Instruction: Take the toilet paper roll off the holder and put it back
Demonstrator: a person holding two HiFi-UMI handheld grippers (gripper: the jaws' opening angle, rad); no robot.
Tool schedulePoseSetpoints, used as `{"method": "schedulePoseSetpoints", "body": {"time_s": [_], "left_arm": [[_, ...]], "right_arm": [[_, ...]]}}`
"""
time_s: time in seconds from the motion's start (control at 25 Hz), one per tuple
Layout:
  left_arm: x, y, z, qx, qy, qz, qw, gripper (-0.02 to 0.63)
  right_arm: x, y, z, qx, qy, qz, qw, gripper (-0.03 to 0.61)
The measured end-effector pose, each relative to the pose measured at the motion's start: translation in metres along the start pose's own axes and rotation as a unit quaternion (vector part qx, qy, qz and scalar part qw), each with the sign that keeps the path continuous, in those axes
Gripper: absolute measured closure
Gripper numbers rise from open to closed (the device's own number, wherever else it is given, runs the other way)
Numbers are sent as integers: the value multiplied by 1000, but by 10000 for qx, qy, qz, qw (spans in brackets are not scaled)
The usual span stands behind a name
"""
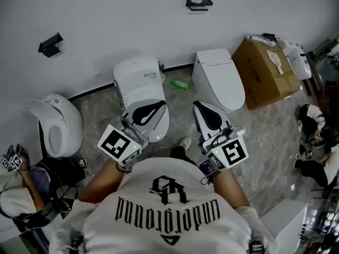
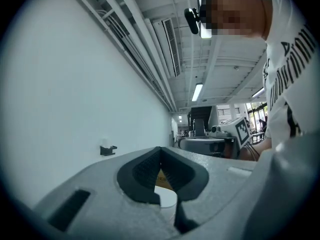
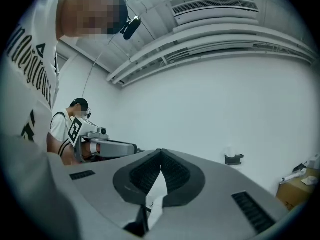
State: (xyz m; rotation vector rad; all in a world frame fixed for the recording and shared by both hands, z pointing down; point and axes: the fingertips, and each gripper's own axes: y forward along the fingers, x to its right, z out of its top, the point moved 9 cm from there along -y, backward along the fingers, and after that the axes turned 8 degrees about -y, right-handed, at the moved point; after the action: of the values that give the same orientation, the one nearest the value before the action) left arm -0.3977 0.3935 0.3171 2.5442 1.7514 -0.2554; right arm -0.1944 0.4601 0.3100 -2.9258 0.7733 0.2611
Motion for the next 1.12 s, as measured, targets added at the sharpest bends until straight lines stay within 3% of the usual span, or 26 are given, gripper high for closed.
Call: {"method": "schedulePoseSetpoints", "body": {"time_s": [0.12,0.32,0.8,1.12], "left_arm": [[-8,15,-9,-66,-20,68,10000,600],[-21,57,-21,-129,-509,165,9985,600],[-26,206,-33,-402,-341,180,9984,600],[-16,259,-39,-534,-289,60,9981,600]], "right_arm": [[20,2,-9,-48,32,60,10000,565],[70,3,-23,-67,81,159,9998,565],[206,-24,-51,-136,107,339,9993,565],[258,-47,-61,-66,201,189,9996,565]]}}
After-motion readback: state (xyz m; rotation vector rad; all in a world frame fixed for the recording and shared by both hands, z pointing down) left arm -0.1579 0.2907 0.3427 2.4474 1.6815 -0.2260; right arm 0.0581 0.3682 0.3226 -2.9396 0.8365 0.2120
